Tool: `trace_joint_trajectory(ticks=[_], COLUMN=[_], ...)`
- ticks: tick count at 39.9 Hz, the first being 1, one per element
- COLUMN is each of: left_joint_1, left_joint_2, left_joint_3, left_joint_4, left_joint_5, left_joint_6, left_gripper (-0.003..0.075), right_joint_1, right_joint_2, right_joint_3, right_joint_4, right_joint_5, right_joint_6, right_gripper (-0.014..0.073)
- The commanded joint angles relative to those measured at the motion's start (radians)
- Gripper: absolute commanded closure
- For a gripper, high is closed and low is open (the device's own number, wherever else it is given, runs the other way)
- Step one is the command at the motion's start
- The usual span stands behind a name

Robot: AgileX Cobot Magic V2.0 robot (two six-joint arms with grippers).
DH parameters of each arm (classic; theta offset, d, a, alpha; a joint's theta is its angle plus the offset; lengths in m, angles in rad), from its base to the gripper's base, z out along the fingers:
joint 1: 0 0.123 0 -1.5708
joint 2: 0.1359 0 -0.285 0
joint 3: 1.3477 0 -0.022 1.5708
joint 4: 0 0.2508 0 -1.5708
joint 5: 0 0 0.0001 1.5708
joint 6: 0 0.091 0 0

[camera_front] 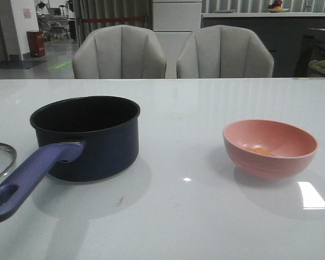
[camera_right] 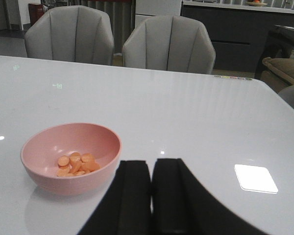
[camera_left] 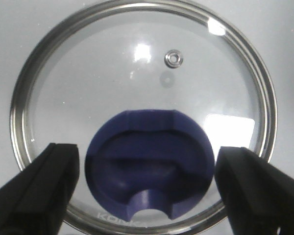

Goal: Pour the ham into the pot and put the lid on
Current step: 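Set the glass lid on the table beside the saucepan, release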

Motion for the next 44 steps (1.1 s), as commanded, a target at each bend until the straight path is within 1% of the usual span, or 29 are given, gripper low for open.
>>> trace_joint_trajectory(ticks=[1, 8, 11, 19, 23, 29, 34, 38, 42, 44], left_joint_1=[-0.003, -0.003, -0.003, -0.003, -0.003, -0.01, -0.074, -0.146, -0.213, -0.232], left_joint_2=[-0.055, -0.103, -0.146, -0.333, -0.451, -0.659, -0.821, -0.969, -1.114, -1.188], left_joint_3=[-0.03, -0.03, -0.03, 0.003, 0.057, 0.192, 0.318, 0.414, 0.509, 0.552], left_joint_4=[-0.011, -0.011, -0.013, -0.034, -0.036, -0.057, -0.036, 0.01, 0.014, 0.014], left_joint_5=[0.008, 0.007, 0.004, -0.027, -0.071, -0.205, -0.319, -0.386, -0.447, -0.464], left_joint_6=[0.003, 0.005, 0.027, 0.032, 0.032, 0.032, 0.032, 0.032, 0.032, 0.03], left_gripper=[0.0136, 0.0136, 0.0136, 0.0136, 0.0136, 0.0136, 0.0136, 0.0136, 0.0136, 0.0136], right_joint_1=[-0.003, -0.003, -0.003, -0.003, -0.003, -0.003, -0.002, -0.002, -0.002, -0.002], right_joint_2=[-0.02, -0.02, -0.02, -0.02, -0.02, -0.02, -0.02, -0.02, -0.02, -0.02], right_joint_3=[-0.005, -0.005, -0.005, -0.005, -0.005, -0.005, -0.005, -0.005, -0.005, -0.005], right_joint_4=[-0.011, -0.011, -0.011, -0.011, -0.011, -0.011, -0.011, -0.011, -0.011, -0.011], right_joint_5=[-0.084, -0.084, -0.084, -0.084, -0.084, -0.084, -0.084, -0.084, -0.084, -0.084], right_joint_6=[-0.002, -0.002, -0.002, -0.002, -0.002, -0.002, -0.002, -0.002, -0.002, -0.002], right_gripper=[0.0425, 0.0425, 0.0425, 0.0425, 0.0425, 0.0425, 0.0425, 0.0425, 0.0425, 0.0425])
